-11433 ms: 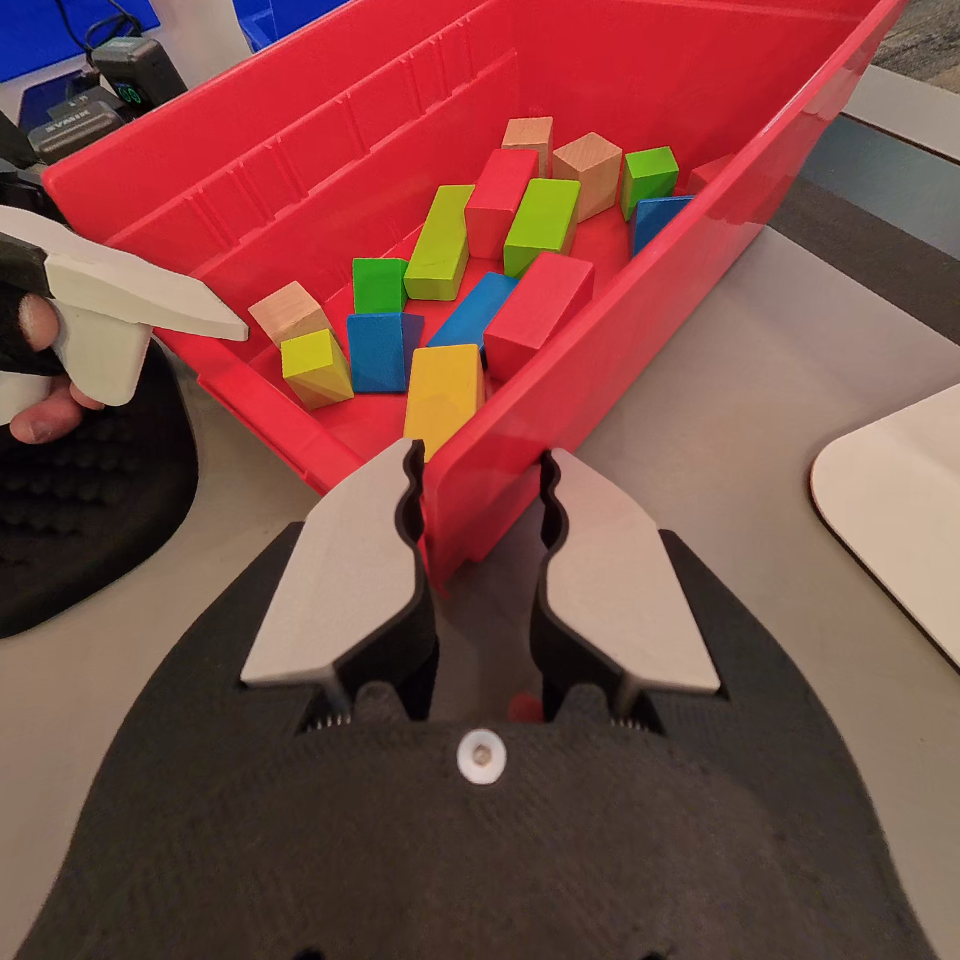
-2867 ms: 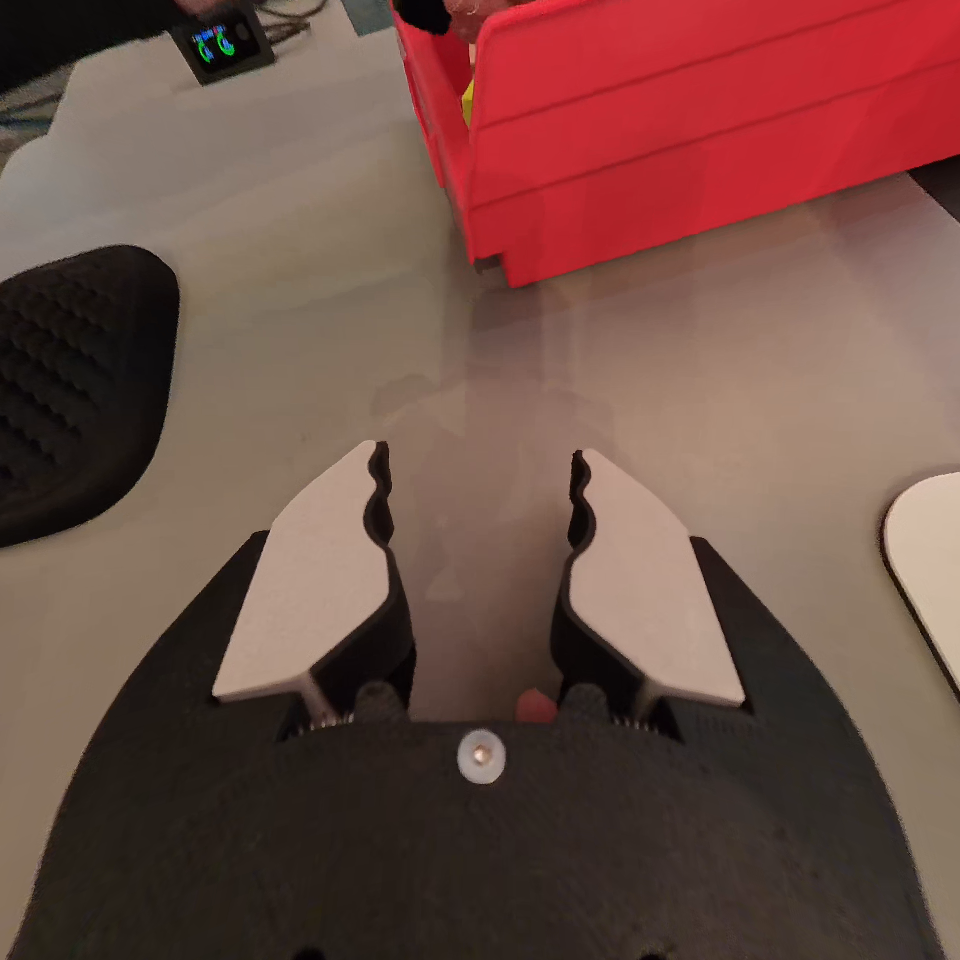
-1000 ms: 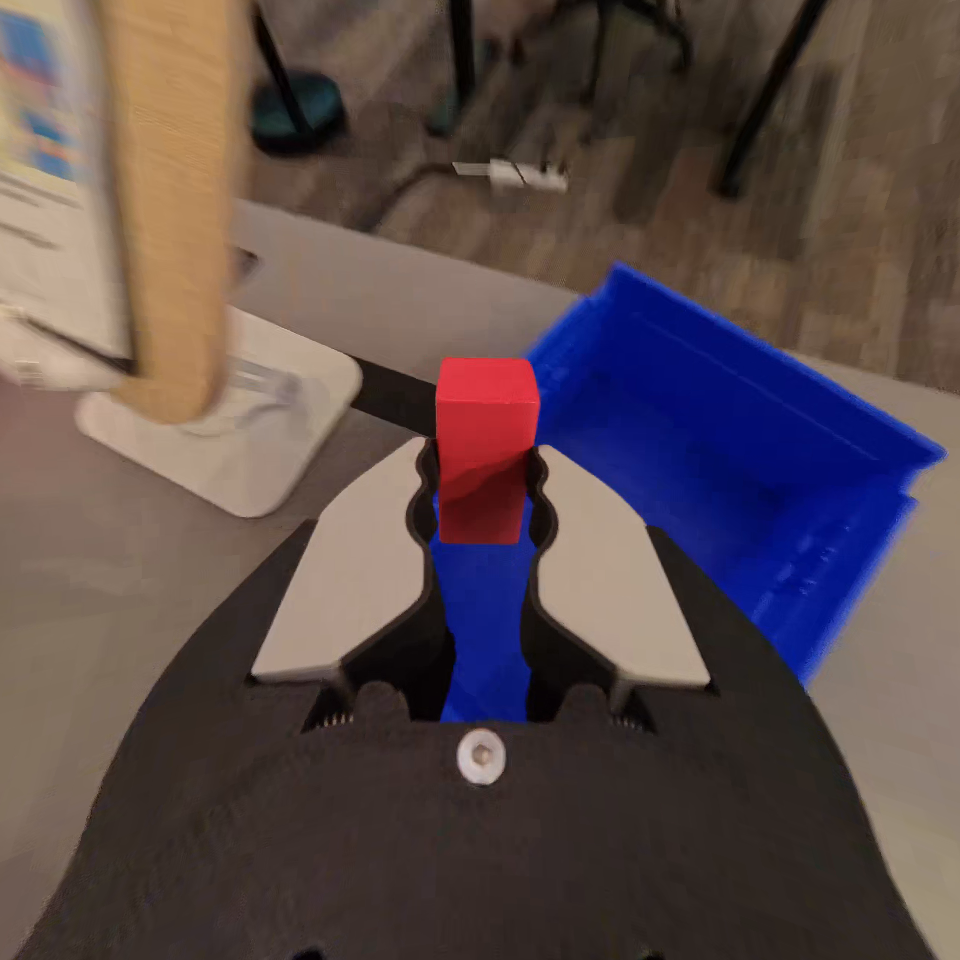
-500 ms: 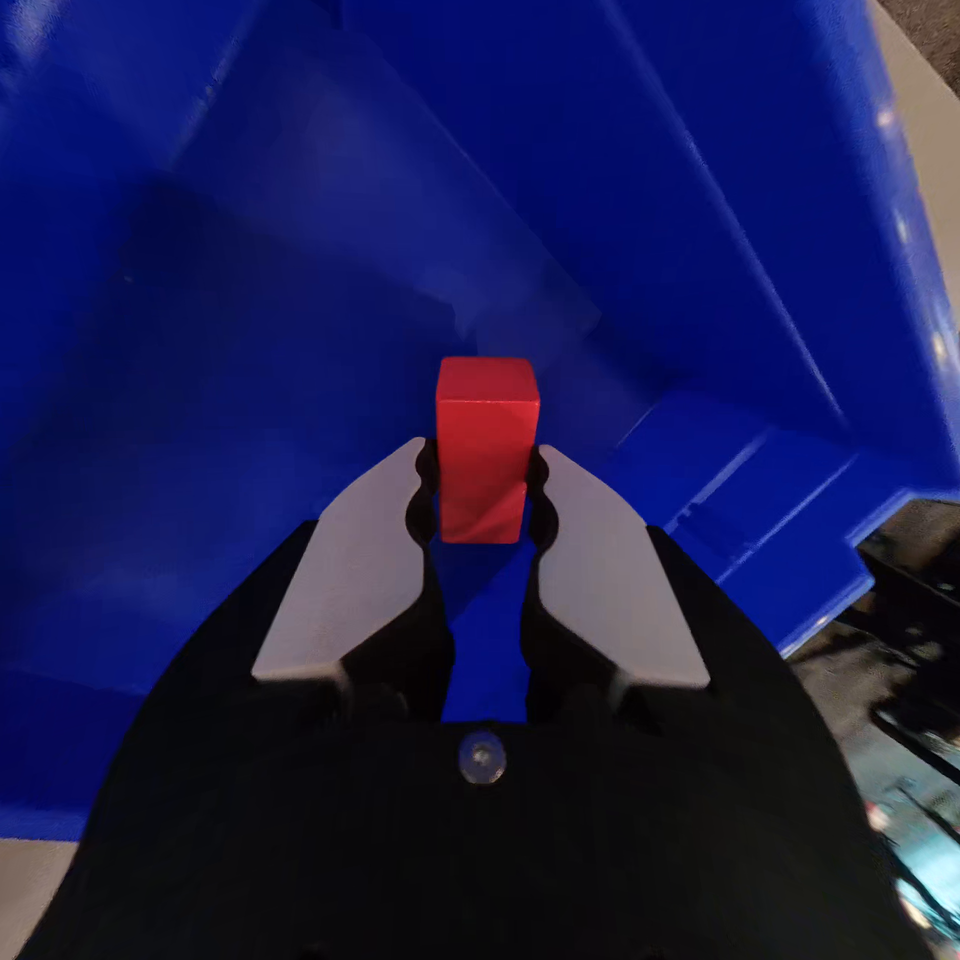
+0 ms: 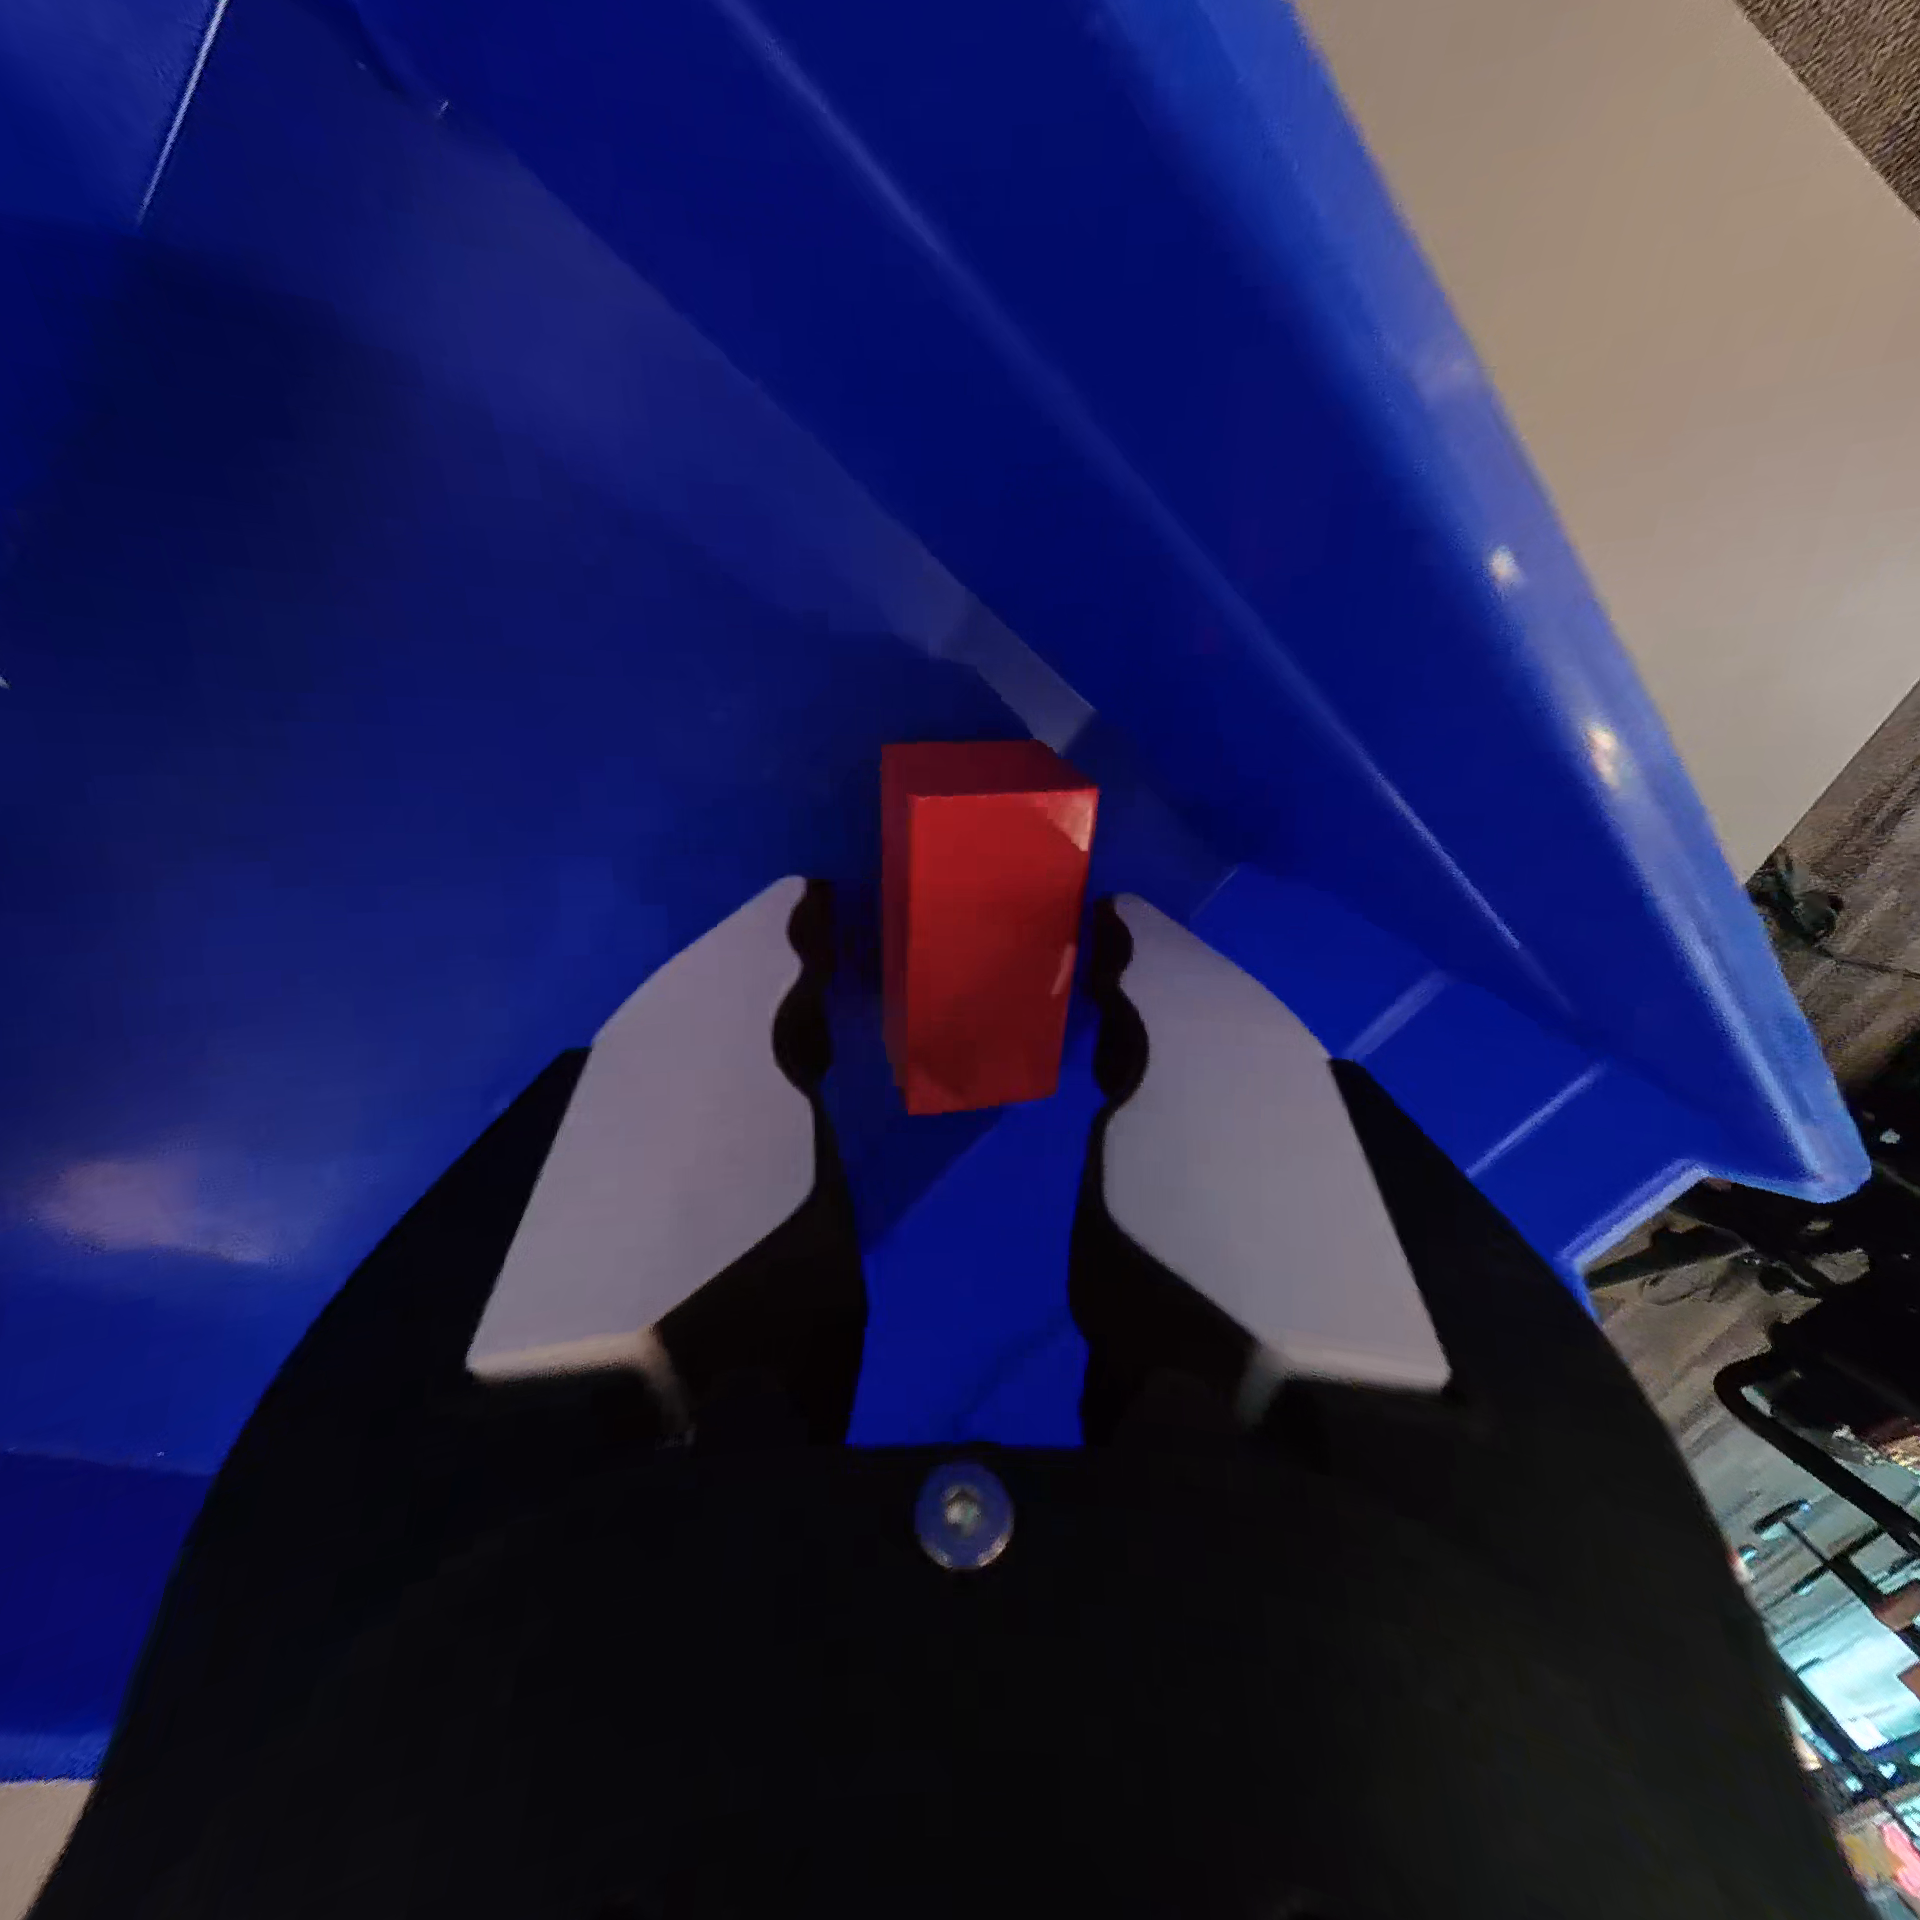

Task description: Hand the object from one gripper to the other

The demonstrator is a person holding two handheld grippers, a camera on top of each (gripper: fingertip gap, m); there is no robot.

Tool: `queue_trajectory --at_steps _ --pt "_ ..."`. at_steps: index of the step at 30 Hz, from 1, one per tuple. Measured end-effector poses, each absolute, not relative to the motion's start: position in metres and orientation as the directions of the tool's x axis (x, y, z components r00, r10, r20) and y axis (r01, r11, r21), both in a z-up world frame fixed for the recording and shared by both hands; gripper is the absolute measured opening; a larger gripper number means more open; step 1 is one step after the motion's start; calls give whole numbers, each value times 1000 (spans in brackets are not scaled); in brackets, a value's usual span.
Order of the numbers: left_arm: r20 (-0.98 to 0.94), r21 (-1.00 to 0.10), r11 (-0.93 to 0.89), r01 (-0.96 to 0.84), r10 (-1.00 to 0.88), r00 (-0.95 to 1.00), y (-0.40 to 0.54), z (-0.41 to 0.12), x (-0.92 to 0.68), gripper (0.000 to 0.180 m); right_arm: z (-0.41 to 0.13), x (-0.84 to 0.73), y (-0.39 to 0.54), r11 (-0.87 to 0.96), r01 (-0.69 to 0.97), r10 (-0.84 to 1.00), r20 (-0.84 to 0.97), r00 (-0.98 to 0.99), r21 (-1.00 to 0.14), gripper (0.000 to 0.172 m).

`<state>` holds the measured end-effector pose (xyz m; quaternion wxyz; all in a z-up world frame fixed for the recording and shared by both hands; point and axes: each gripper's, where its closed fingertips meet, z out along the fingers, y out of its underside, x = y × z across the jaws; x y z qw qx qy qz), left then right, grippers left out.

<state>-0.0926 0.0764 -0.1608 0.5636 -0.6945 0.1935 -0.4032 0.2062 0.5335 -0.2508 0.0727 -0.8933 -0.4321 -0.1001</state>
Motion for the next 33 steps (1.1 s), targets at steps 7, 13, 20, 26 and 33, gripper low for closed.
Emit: queue_trajectory --at_steps 7,13,20,26,33 --pt "333 -942 -286 176 -723 606 77 -161 -92 33 -205 203 523 -579 796 737 303 603 -176 53" --pt "280 -957 -255 134 -706 651 79 -160 -93 44 -83 169 455 -418 727 689 331 645 -545 53" --pt "118 -990 -134 52 -548 828 80 -127 -130 50 26 107 317 -103 436 717 237 655 -894 46" --pt "-12 -930 -369 -10 2 1000 76 -115 -281 47 31 60 268 -9 380 800 221 557 -925 40" --pt "174 -648 -696 308 258 950 84 -196 -384 35 7 33 268 -53 381 861 150 485 -923 41"
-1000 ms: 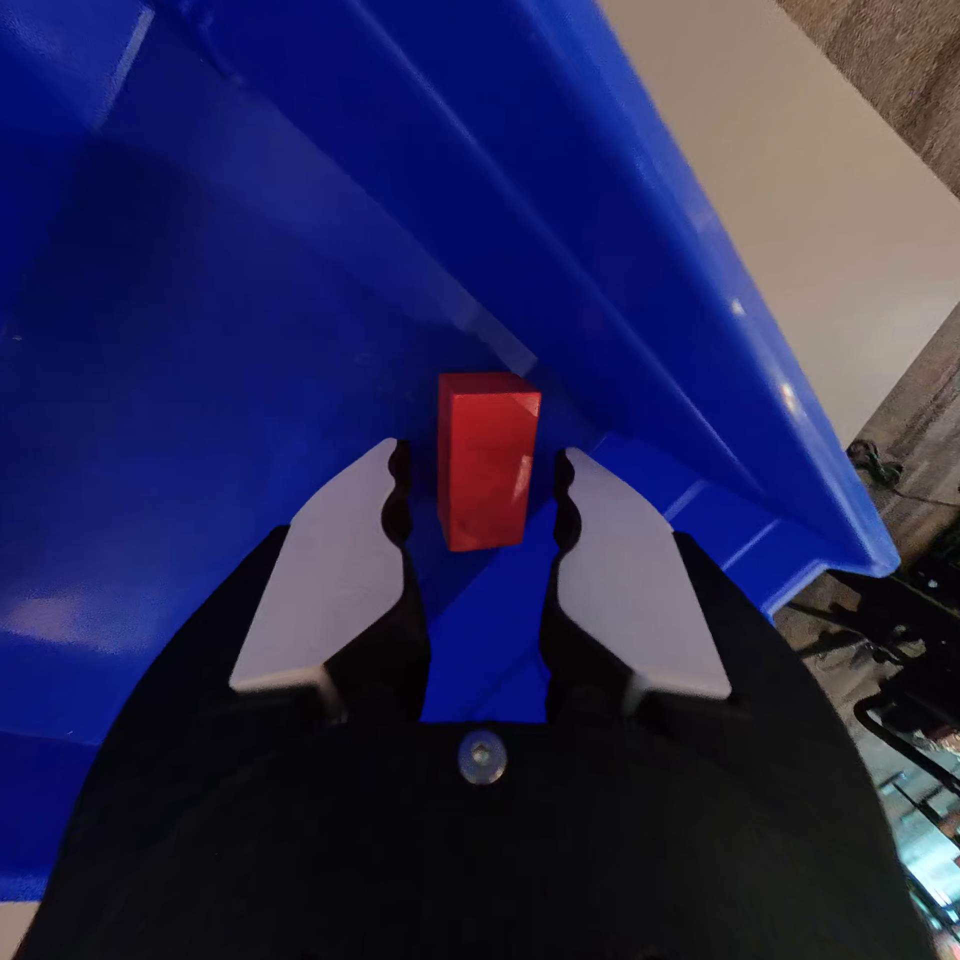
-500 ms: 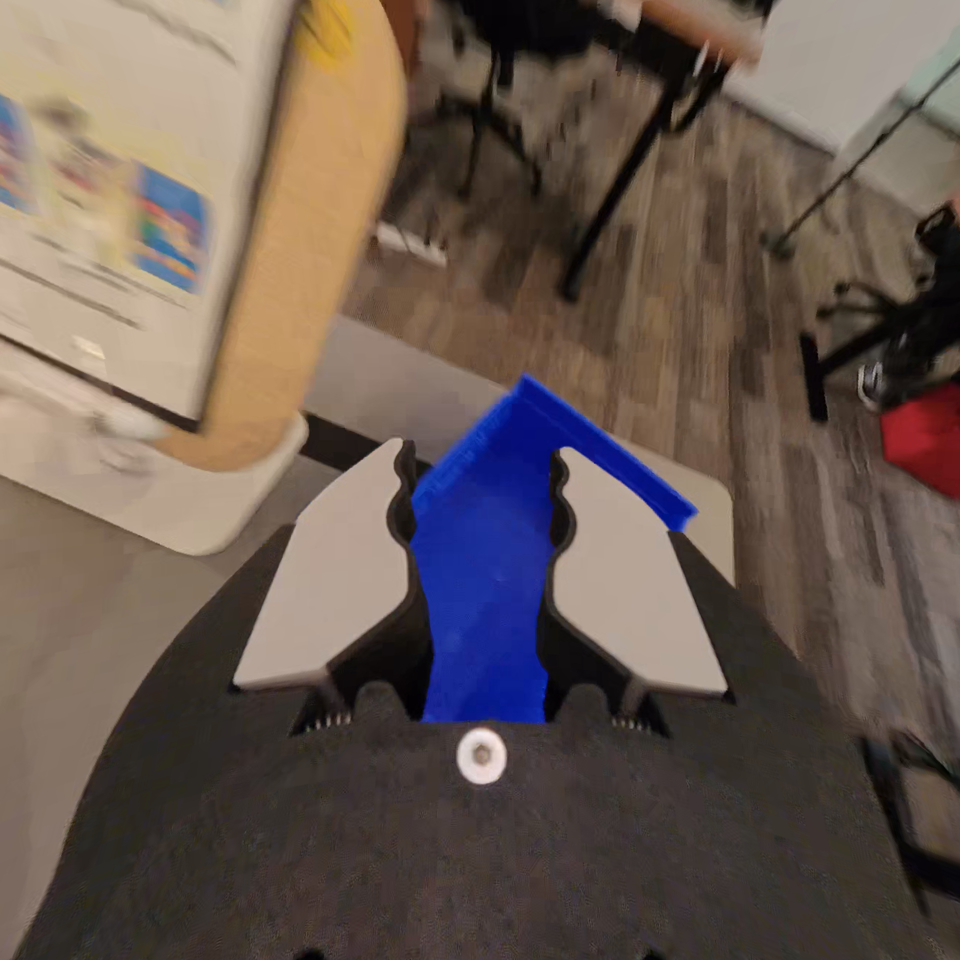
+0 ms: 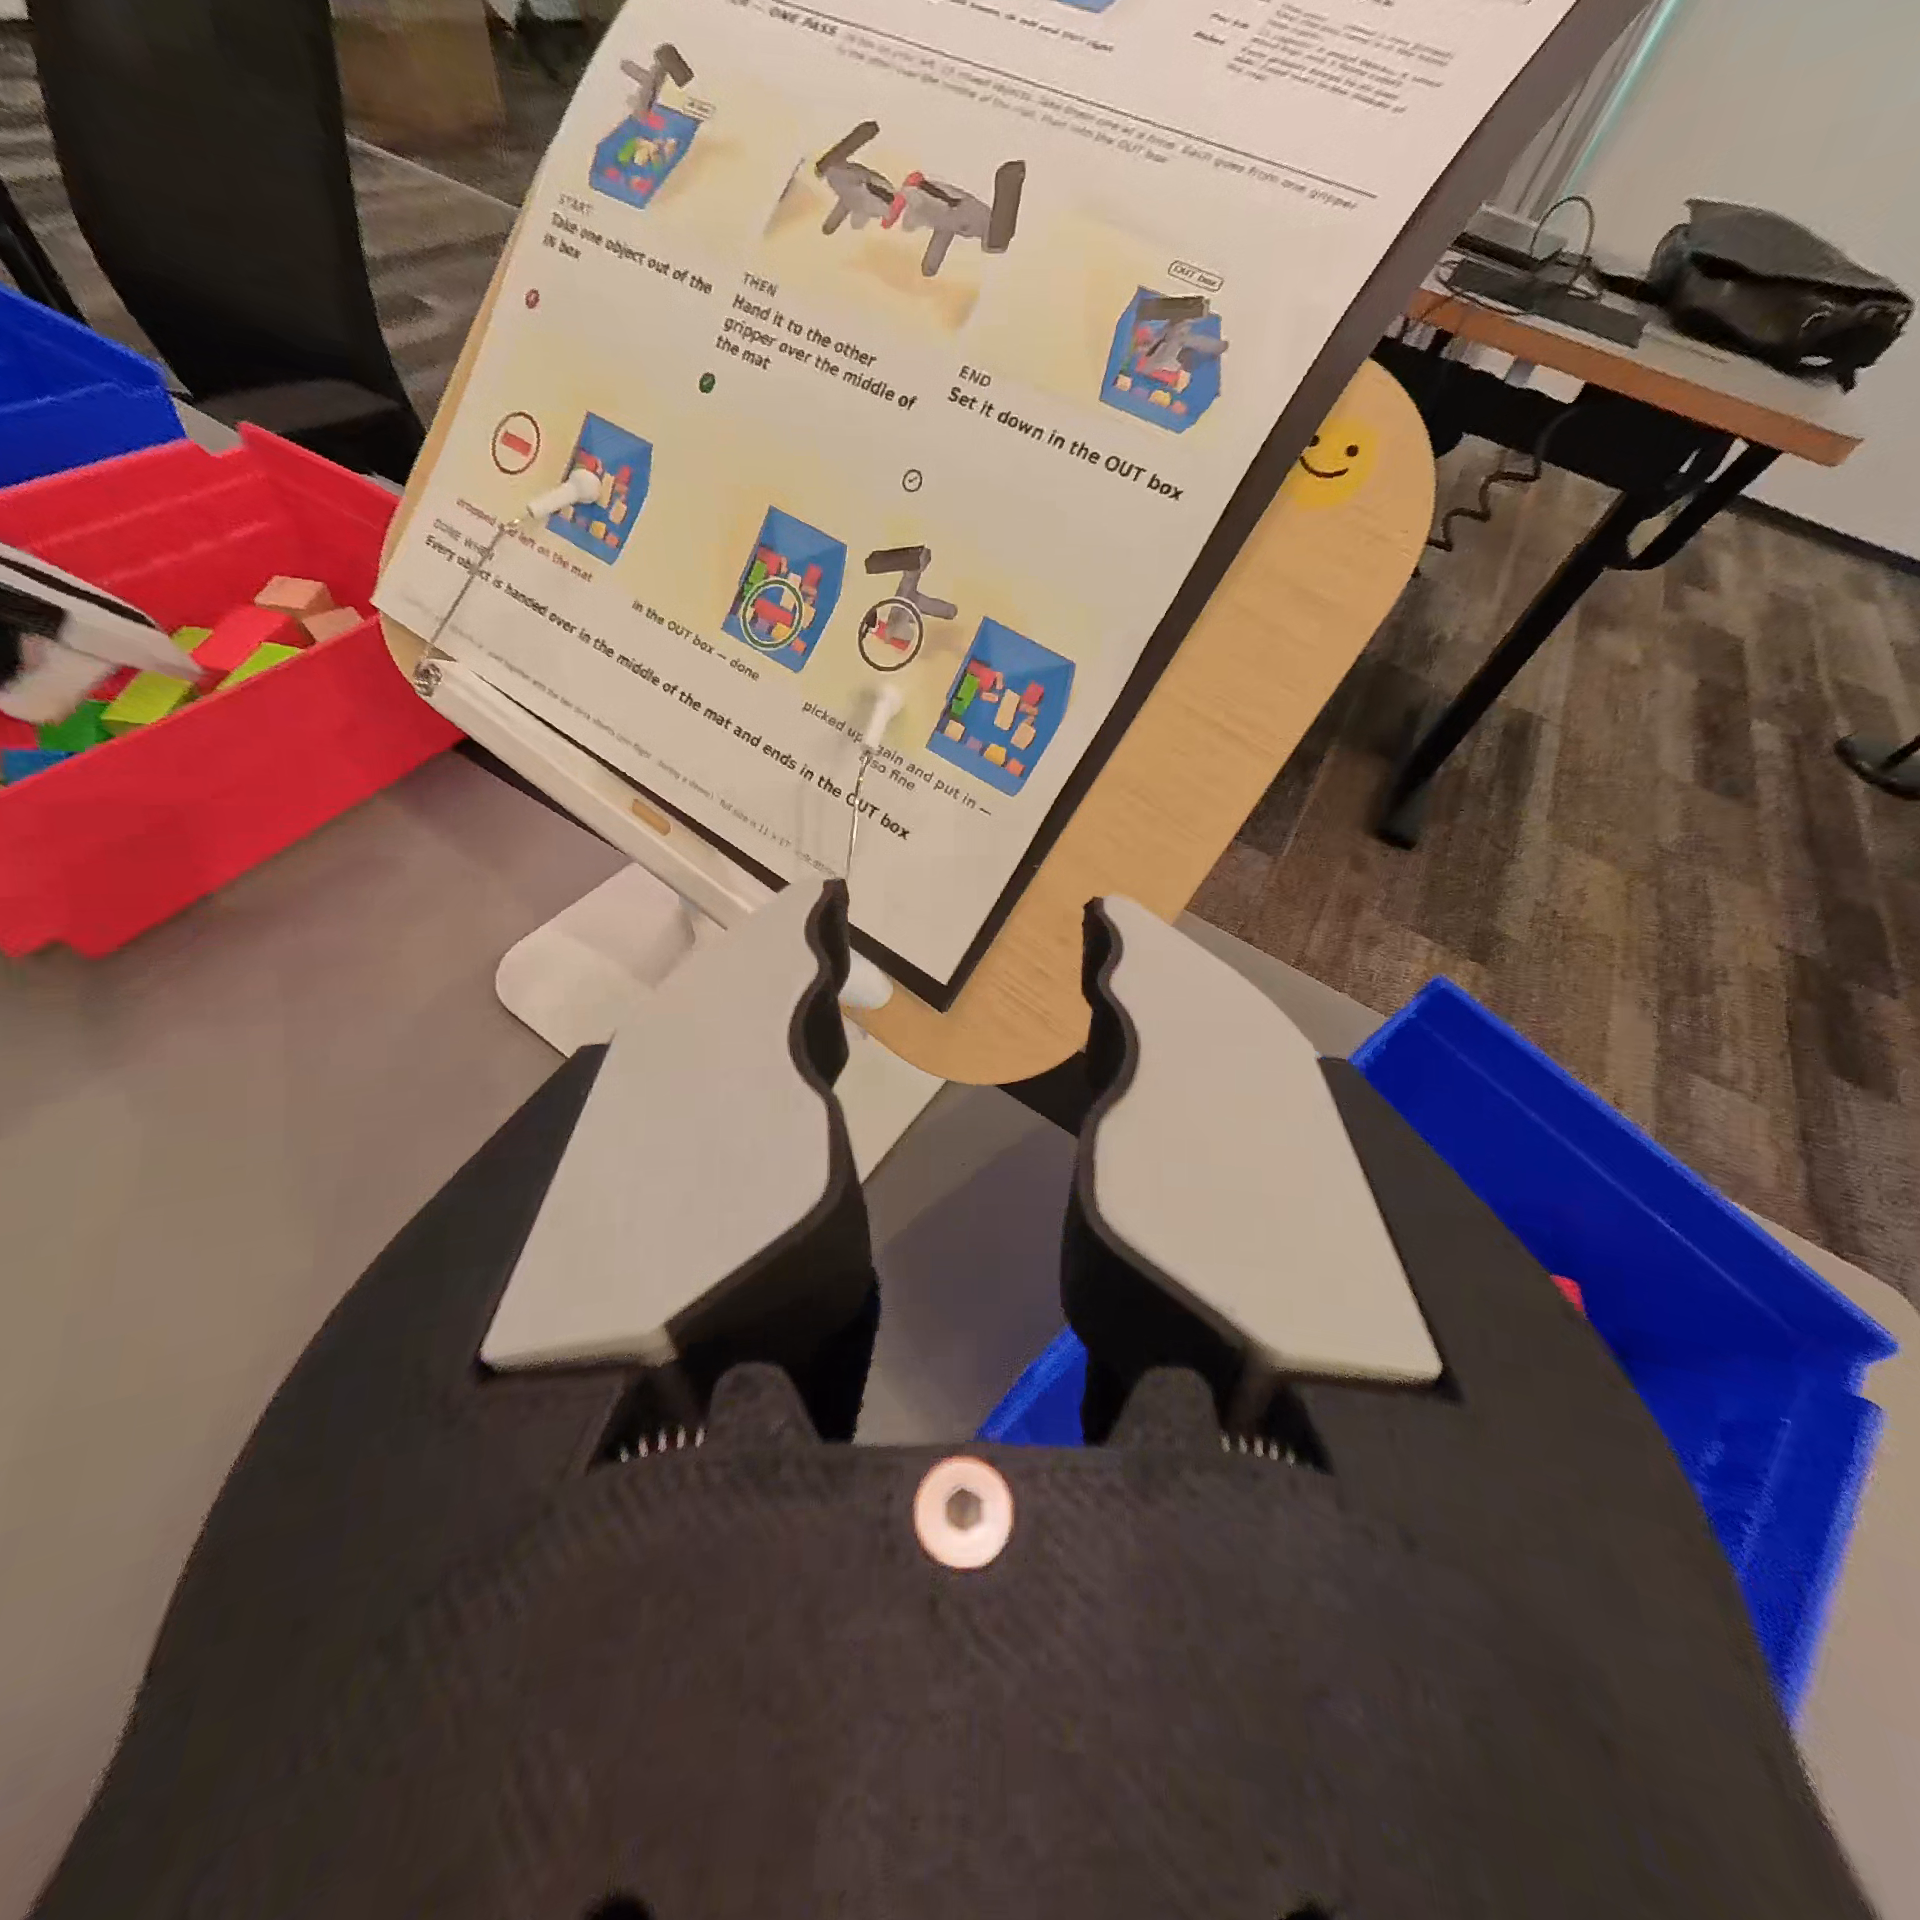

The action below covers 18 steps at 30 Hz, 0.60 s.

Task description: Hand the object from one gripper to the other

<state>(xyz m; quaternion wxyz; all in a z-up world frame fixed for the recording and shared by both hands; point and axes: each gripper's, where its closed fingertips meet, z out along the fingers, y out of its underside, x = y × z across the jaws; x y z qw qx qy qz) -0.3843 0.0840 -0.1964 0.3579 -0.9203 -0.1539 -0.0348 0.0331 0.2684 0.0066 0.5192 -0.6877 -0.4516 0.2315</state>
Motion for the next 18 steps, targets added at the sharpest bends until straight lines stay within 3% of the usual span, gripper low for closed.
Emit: queue_trajectory --at_steps 2,4,11,18 --pt "197 -535 -770 348 287 938 85 -222 -389 45 5 32 270 -64 371 869 132 478 -926 41" --pt "109 -487 -806 336 325 939 84 -237 -403 45 3 33 272 -68 371 866 130 482 -926 41" --pt "93 -326 -870 370 360 928 89 -261 -406 55 6 39 277 -78 345 866 108 488 -935 42" --pt "94 -311 -872 379 368 925 101 -266 -415 44 7 45 280 -87 328 865 93 494 -941 42"
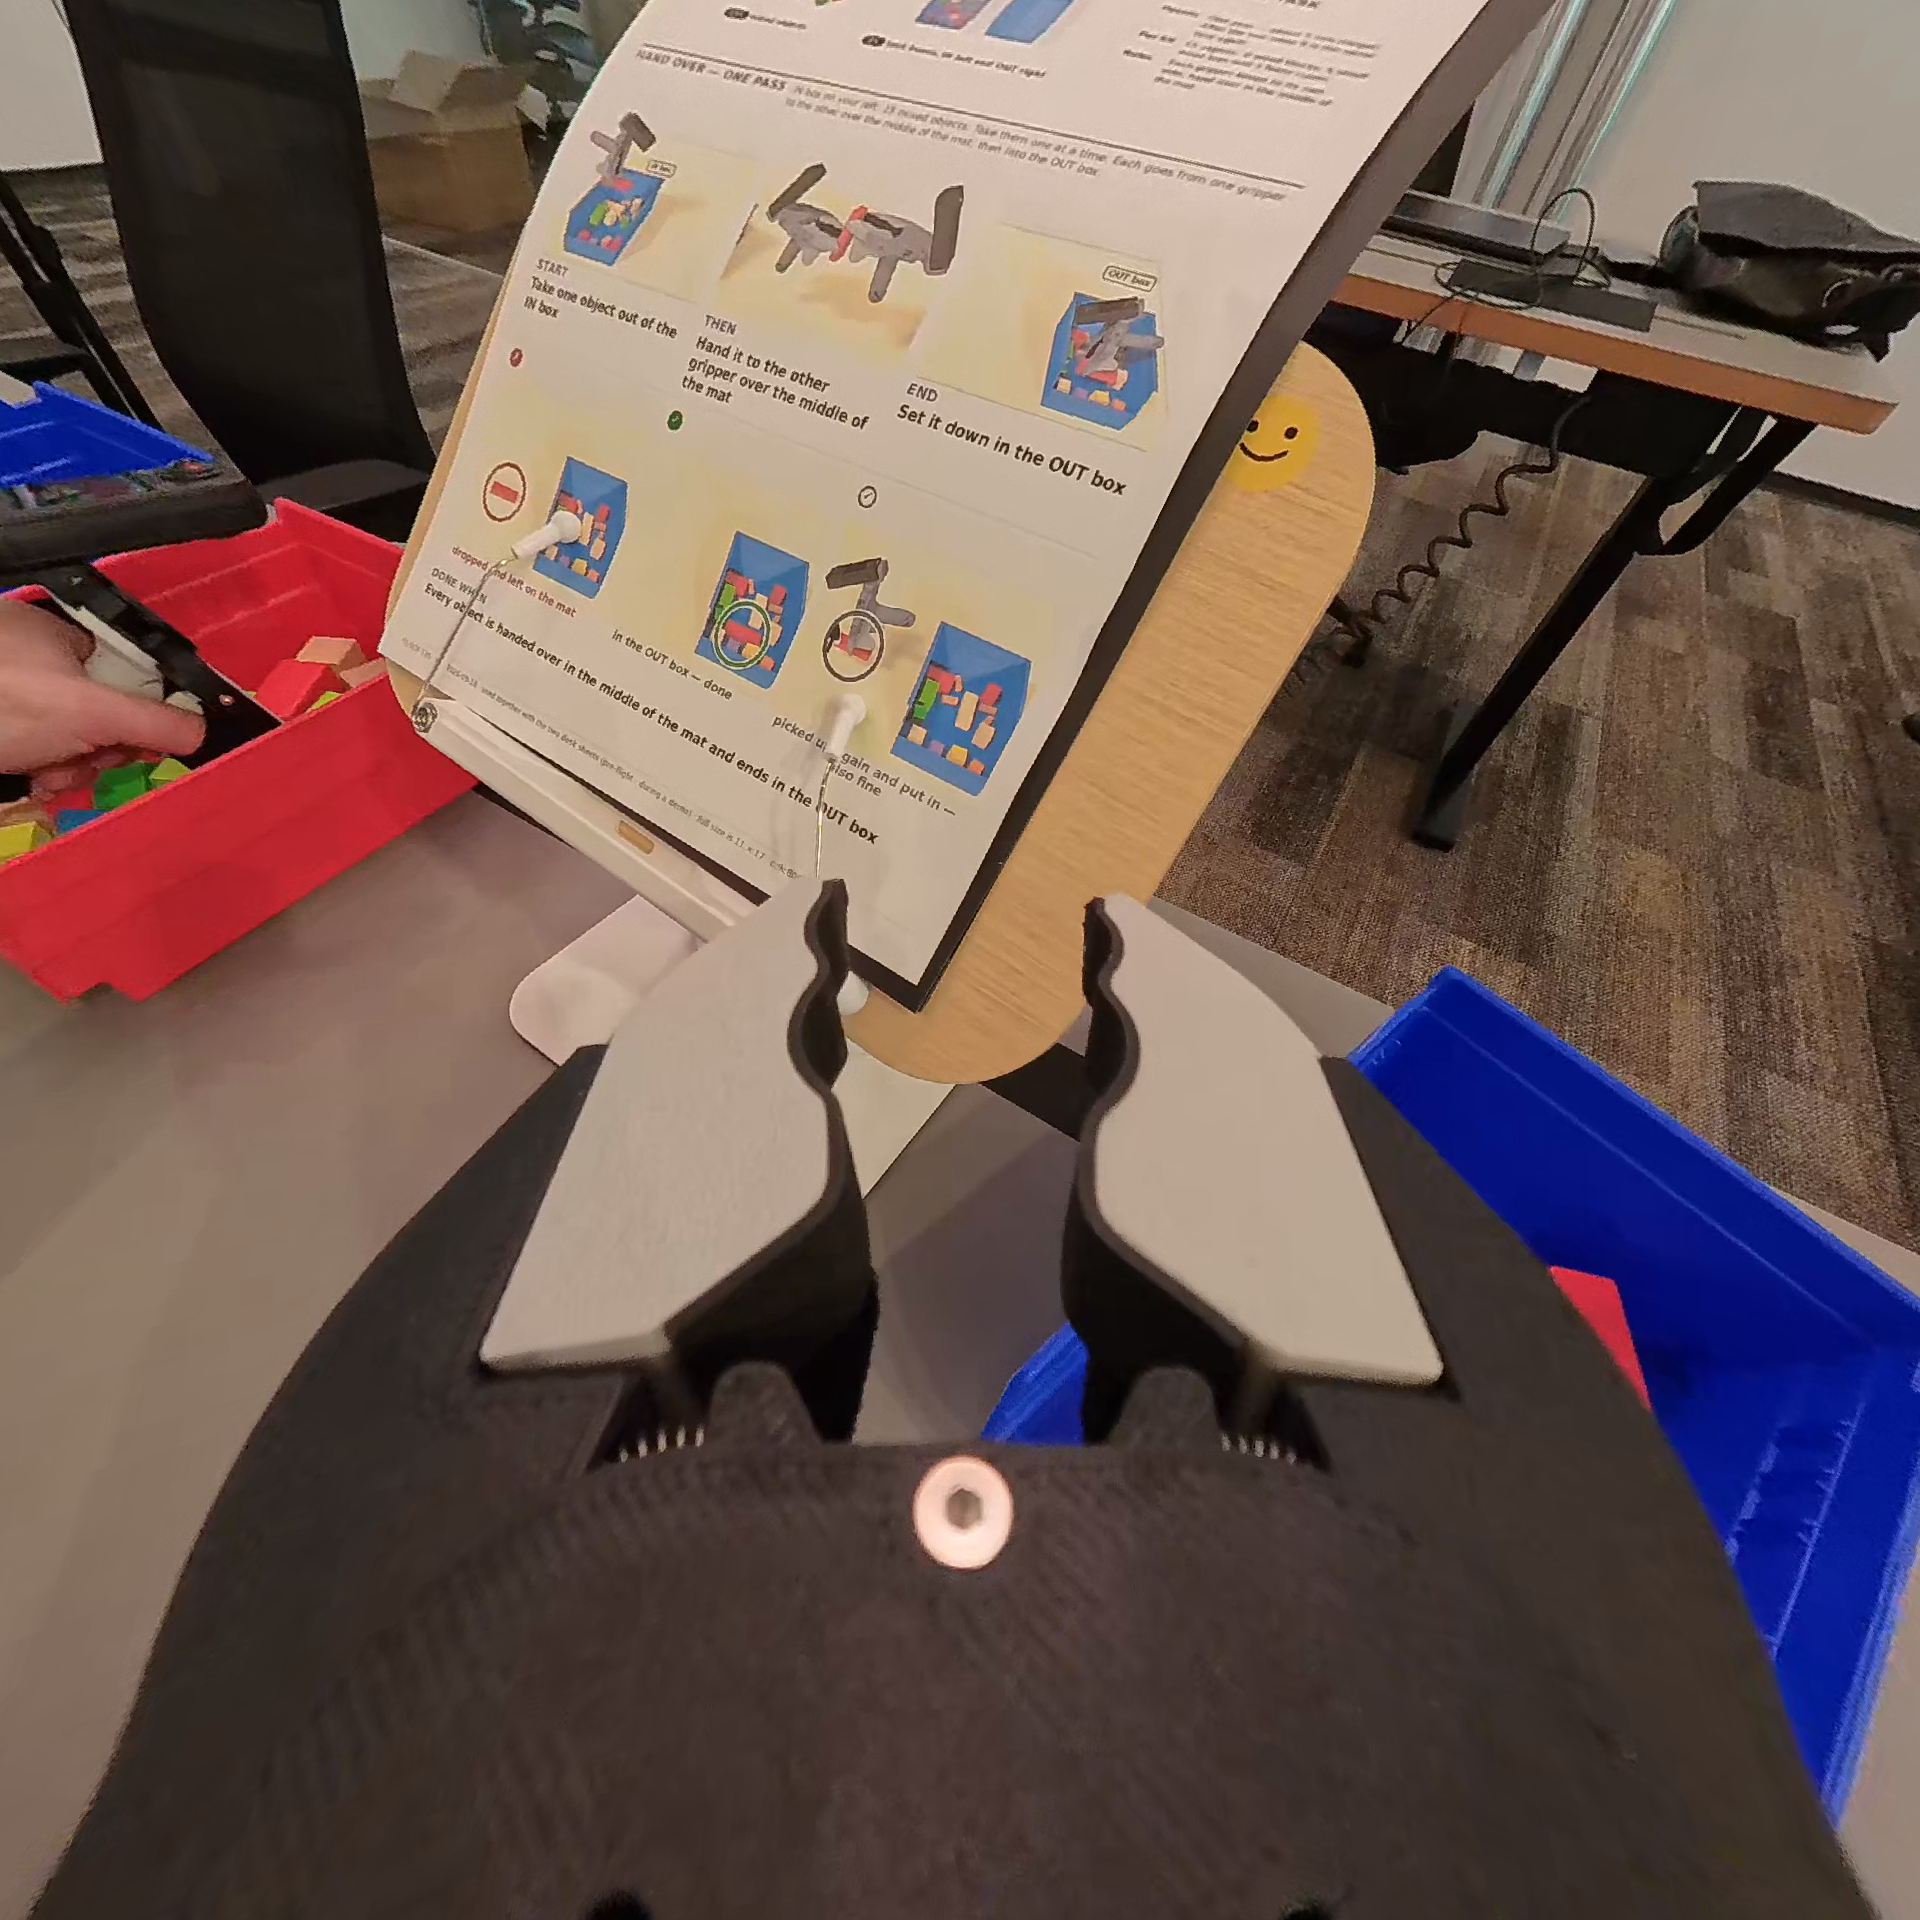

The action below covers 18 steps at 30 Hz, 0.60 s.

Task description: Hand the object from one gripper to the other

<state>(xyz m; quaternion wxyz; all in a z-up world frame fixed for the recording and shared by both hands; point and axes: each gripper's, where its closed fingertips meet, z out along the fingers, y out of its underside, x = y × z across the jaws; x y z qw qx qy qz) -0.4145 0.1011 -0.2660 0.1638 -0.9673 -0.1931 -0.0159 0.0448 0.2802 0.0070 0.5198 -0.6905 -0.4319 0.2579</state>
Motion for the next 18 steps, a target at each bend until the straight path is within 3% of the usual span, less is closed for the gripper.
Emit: queue_trajectory --at_steps 9,18 --pt "156 -418 -846 331 292 943 104 -259 -411 38 0 33 276 -91 340 891 76 448 -936 41" --pt "230 -668 -709 226 91 969 109 -211 -388 38 0 -13 234 -67 301 976 0 218 -951 41"
